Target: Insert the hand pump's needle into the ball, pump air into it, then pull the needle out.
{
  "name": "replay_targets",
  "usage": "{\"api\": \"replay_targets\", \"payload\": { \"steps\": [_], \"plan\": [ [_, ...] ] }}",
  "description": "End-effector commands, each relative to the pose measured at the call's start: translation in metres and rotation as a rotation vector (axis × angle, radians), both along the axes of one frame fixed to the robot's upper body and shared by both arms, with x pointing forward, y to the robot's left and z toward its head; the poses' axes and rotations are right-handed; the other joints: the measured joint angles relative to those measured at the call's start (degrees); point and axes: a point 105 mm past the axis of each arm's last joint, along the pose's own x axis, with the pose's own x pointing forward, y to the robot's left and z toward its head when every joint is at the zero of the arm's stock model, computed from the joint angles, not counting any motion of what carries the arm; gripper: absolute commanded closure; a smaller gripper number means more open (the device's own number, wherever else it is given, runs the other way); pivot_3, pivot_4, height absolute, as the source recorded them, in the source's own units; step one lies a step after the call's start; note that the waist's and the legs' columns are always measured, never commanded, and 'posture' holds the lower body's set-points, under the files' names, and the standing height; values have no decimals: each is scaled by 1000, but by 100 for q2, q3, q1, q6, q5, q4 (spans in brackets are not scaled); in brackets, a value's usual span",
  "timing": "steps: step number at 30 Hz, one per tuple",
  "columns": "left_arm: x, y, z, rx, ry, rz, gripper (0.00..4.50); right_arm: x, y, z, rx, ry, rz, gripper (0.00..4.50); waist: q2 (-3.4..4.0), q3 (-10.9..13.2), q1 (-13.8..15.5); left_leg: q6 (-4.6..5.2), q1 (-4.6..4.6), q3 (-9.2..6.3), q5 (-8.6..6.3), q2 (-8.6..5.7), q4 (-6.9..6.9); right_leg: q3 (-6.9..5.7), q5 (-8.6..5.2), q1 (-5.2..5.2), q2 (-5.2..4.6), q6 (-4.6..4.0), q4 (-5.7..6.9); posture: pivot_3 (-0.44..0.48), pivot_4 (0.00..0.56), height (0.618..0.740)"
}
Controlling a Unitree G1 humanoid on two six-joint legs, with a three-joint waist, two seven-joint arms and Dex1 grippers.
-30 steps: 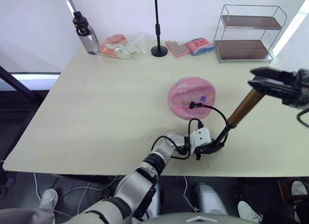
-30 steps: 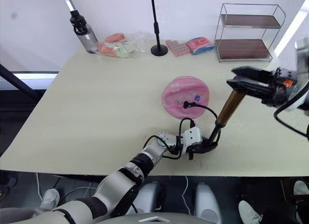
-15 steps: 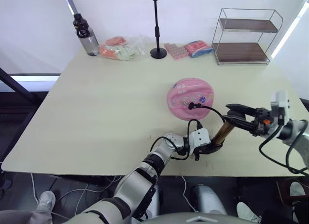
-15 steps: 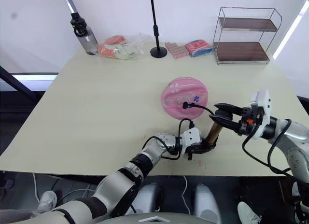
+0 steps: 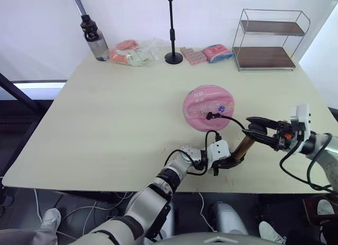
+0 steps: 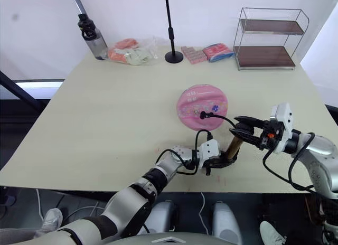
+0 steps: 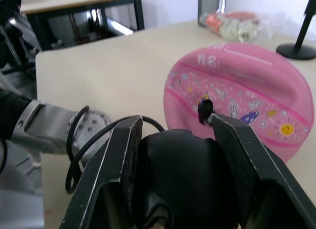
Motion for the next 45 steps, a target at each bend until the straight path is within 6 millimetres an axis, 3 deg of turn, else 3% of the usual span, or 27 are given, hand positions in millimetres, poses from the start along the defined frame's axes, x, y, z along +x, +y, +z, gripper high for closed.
{"api": "replay_targets", "payload": {
  "steps": [1, 12, 19, 26, 30, 45],
  "plan": [
    [-11, 15, -26, 88, 70, -5, 3423, -4, -6, 45, 28, -74, 5, 2751, 14, 9, 1, 0, -4, 1, 0, -1, -1, 1, 0, -4, -1, -1, 0, 0, 150, 740],
    [-10, 14, -25, 88, 72, -6, 3423, -14, -12, 128, 102, -162, 15, 2751, 40, 32, -5, 0, -11, 6, 0, -8, -3, -4, -1, -8, -16, 1, -2, 0, 150, 740],
    [-9, 13, -25, 89, 75, -7, 3423, -21, -22, 164, 59, -210, 4, 2751, 41, 37, -2, 0, -12, 9, 0, -8, -2, -5, 0, -9, -23, 1, -4, 0, 150, 740],
    [-10, 13, -25, 89, 77, -12, 3423, -23, -21, 181, 53, -245, 4, 2751, 64, 54, 0, 1, -67, 14, 0, -14, 2, -4, 2, -63, -32, 5, -2, 0, 150, 740],
    [-11, 13, -26, 90, 79, -16, 3423, -19, -15, 151, 34, -178, 15, 2751, 64, 53, 10, 0, -105, 11, 1, -19, 6, -5, 2, -105, -33, 5, 19, 0, 150, 740],
    [-11, 13, -26, 93, 82, -15, 3423, -3, -6, 29, -36, 6, -34, 2751, 38, 35, -14, 0, -34, -4, 1, -14, 7, -5, -2, -38, 9, -2, 23, 0, 150, 740]
  ]
}}
